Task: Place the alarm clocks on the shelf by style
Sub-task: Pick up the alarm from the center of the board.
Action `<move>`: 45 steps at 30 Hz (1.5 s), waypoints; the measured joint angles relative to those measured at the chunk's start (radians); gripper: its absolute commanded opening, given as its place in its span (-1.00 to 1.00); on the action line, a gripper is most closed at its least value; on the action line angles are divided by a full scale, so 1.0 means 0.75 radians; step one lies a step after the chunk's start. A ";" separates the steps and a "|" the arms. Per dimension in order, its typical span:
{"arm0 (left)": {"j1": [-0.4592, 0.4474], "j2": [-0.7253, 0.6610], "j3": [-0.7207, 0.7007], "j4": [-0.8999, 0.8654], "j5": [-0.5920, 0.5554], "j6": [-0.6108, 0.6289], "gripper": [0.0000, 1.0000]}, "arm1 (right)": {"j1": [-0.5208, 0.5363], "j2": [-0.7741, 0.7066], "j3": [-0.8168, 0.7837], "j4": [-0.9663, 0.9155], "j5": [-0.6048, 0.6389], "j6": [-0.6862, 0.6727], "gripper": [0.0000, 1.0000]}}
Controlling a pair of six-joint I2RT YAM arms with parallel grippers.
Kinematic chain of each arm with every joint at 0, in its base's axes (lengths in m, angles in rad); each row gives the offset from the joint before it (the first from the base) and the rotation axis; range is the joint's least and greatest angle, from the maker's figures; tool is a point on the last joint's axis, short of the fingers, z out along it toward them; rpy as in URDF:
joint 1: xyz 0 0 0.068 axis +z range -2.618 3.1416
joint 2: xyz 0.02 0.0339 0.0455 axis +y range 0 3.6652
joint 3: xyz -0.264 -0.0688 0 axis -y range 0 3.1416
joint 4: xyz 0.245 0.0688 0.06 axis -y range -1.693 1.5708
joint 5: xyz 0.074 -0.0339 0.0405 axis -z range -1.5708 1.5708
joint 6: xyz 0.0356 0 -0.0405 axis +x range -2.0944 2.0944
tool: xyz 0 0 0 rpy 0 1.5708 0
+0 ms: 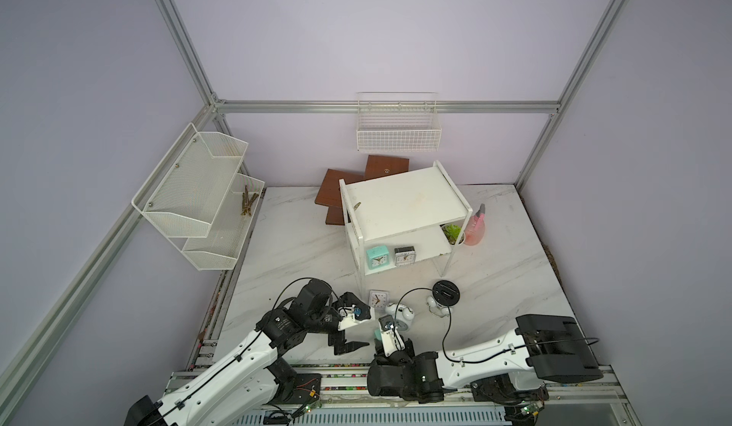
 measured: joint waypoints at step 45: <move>0.000 0.424 0.291 -0.241 0.652 -0.031 0.19 | -0.103 -0.914 -0.428 0.520 -0.588 -0.702 -0.47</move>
